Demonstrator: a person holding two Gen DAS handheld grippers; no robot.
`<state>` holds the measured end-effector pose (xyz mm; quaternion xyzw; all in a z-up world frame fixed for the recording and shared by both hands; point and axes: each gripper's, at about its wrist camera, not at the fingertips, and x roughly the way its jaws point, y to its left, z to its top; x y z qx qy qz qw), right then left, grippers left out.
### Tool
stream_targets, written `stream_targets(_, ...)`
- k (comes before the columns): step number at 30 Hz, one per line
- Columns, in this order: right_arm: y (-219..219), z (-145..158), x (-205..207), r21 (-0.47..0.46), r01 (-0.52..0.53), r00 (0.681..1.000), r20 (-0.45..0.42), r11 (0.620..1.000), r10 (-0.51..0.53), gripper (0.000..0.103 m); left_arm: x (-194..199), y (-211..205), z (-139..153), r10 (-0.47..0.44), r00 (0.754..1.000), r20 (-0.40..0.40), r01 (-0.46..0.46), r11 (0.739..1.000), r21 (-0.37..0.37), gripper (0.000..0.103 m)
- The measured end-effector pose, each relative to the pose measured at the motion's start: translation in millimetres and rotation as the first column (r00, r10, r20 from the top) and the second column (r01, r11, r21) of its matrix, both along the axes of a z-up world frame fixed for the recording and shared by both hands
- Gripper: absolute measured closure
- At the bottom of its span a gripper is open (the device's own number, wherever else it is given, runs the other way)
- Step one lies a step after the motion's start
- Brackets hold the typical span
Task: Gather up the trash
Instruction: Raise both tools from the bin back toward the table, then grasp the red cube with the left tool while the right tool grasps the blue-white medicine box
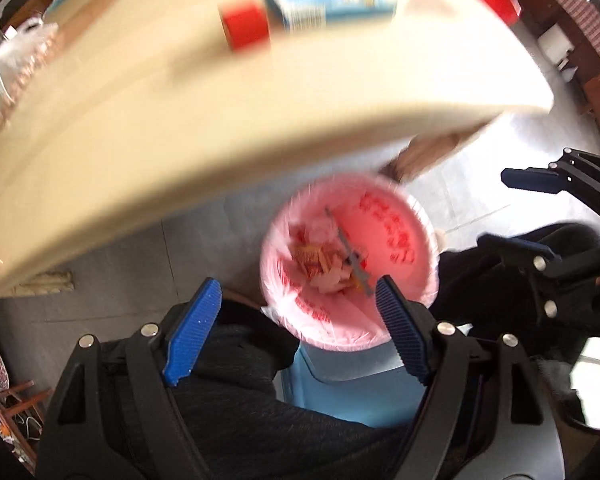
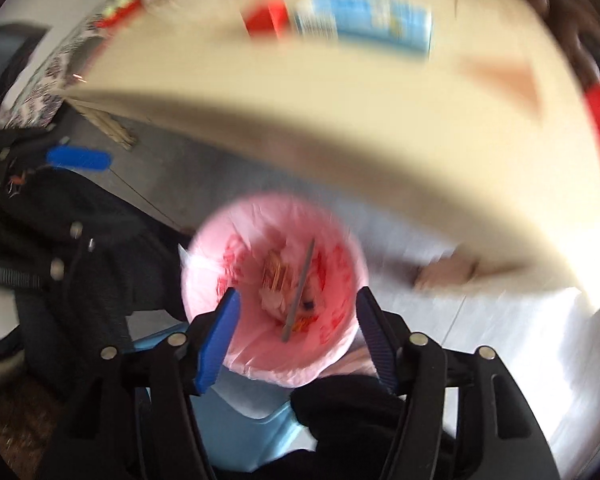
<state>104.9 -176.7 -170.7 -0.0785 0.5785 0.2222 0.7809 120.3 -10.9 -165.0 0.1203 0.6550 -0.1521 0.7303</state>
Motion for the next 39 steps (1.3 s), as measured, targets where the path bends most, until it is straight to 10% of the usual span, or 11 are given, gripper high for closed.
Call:
stream_targets(8,-8,122,53,0.032,-0.161,0.969,0.194,0.986,0.152,0.025,75,1,91,0.102,0.995,0.015,-0.101,0.993,-0.068,0.021)
stream_targets(15,-27,162,109,0.058,-0.229,0.946,0.248,0.972,0.208,0.018,118,-10,107,0.179,0.984,-0.001,-0.179,0.982,-0.063,0.021)
stream_targets(39,16,42,204,-0.088,-0.557,0.824,0.063,0.826,0.563,0.017,192,-12,-8,0.286,0.932,-0.223,-0.294,0.956,-0.003,0.021)
